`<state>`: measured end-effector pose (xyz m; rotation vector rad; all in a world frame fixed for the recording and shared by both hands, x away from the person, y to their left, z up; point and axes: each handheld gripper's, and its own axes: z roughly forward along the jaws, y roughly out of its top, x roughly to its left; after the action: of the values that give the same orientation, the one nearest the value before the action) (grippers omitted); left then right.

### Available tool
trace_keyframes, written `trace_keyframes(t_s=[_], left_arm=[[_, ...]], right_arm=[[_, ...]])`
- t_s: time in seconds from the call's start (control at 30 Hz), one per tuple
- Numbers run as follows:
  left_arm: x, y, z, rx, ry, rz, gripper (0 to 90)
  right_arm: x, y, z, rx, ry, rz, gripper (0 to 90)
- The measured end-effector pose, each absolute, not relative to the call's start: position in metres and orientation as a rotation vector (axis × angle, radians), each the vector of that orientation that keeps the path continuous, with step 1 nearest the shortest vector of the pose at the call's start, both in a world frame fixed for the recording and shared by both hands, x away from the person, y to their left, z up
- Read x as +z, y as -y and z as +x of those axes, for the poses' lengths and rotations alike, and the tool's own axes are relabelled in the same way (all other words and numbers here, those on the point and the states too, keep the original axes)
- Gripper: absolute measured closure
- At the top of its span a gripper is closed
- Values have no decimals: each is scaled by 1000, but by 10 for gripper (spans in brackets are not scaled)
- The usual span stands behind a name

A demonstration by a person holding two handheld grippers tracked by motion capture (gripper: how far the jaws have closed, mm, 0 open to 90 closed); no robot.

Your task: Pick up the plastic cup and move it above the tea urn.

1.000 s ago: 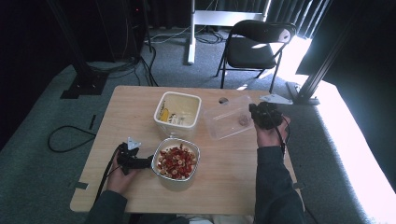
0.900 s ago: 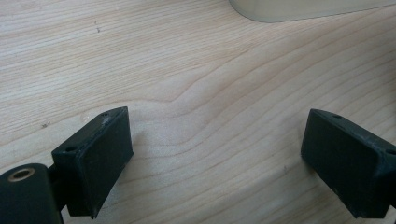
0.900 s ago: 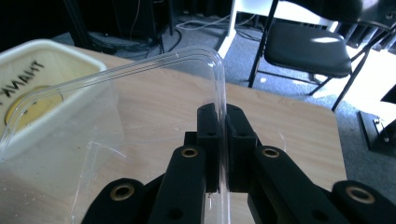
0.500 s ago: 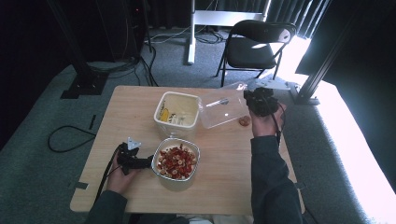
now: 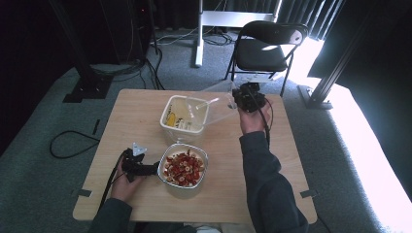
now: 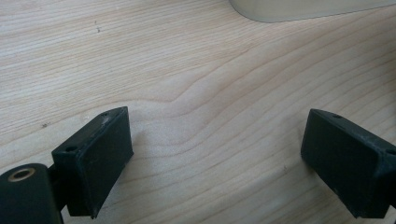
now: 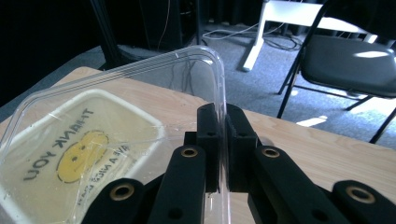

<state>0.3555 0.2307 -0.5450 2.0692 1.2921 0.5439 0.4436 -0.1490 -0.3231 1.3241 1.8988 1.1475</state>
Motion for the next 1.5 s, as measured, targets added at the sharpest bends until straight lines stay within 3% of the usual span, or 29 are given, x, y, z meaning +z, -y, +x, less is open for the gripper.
trace_keyframes(t_s=[0.17, 0.2, 0.23, 0.3, 0.67, 0.93, 1.03, 1.1, 1.2, 1.5], left_arm=[[-545, -231, 356, 542, -1291, 2070, 95], [-545, -231, 356, 541, -1291, 2071, 95], [-545, -231, 356, 542, -1291, 2071, 95], [-545, -231, 356, 542, -1292, 2069, 95], [-545, -231, 356, 543, -1292, 2068, 95], [-545, -231, 356, 543, -1291, 2068, 95], [-545, -231, 356, 544, -1291, 2069, 95], [-545, -231, 356, 545, -1290, 2070, 95], [-545, -231, 356, 544, -1292, 2066, 95], [-545, -231, 356, 542, -1293, 2067, 95]], right_arm=[[-328, 119, 459, 1114, -1917, 1325, 860], [-329, 113, 461, 1138, -1914, 1325, 778], [-329, 107, 462, 1163, -1896, 1326, 642], [-328, 102, 461, 1245, -1908, 1307, 567], [-342, 118, 456, 1300, -1959, 1311, 521], [-353, 93, 467, 1327, -2036, 1312, 572], [-356, 84, 471, 1256, -2057, 1314, 686], [-356, 79, 471, 1200, -2047, 1304, 808], [-353, 78, 469, 1159, -2029, 1285, 857], [-335, 85, 461, 1129, -1915, 1246, 864]])
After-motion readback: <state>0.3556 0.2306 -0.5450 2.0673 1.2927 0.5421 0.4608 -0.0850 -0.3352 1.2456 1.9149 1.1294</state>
